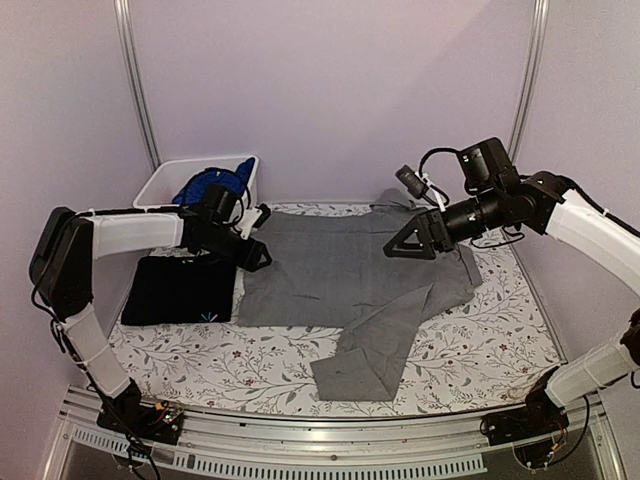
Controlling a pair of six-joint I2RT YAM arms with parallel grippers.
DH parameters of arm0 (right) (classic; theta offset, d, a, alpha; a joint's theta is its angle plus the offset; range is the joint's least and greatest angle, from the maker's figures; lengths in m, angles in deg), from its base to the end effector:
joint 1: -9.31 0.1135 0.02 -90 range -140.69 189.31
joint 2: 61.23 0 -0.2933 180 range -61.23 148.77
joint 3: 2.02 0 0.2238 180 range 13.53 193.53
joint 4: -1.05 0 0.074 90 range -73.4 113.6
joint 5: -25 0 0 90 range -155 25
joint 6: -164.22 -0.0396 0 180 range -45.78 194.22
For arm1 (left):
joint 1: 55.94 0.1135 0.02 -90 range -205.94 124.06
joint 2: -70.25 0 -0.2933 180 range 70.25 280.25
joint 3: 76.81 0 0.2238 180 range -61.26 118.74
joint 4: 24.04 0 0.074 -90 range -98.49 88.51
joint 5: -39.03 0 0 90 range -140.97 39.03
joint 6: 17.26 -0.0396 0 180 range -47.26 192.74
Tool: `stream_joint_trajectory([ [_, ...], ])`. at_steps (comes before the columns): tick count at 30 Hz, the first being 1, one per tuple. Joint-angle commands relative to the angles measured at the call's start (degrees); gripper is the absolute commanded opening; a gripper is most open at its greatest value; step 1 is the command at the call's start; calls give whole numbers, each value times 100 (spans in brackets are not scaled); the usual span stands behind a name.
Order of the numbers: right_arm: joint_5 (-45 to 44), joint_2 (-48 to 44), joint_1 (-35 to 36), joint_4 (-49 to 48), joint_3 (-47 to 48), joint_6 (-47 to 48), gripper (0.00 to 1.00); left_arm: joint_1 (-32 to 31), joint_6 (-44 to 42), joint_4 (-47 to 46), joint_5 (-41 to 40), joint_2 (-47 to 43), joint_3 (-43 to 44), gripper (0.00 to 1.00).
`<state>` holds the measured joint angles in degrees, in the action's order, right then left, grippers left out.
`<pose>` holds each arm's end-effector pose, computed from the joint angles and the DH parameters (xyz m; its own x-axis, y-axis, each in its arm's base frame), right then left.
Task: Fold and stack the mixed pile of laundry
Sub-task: Adjust the flattened shirt at the center of the board, then move the flattened shirt to the center of the board.
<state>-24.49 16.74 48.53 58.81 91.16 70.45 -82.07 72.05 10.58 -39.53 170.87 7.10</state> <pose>0.1786 0.1790 0.3887 -0.5787 -0.4078 -0.7062 -0.8152 0.3139 0.4868 0.3188 -0.1651 0.2493 -0.6944 0.3538 -0.6267 0.5513 0.8212 -0.1473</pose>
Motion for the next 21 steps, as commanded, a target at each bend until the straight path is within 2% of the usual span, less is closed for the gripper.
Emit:
stream_joint_trajectory([
  [1,-1468,618,-1192,-51,-147,-396,79,-253,-195,-200,88,-207,-253,55],
  [5,-1902,1527,-1653,-118,-68,-385,75,-543,-316,-57,-169,-74,-343,54],
  [13,-1960,3105,-2335,-405,-135,-421,73,-791,-232,-38,-137,270,-415,54],
  [21,-2165,3552,-2666,-180,-945,-301,73,-1240,-351,222,-478,605,-498,53],
])
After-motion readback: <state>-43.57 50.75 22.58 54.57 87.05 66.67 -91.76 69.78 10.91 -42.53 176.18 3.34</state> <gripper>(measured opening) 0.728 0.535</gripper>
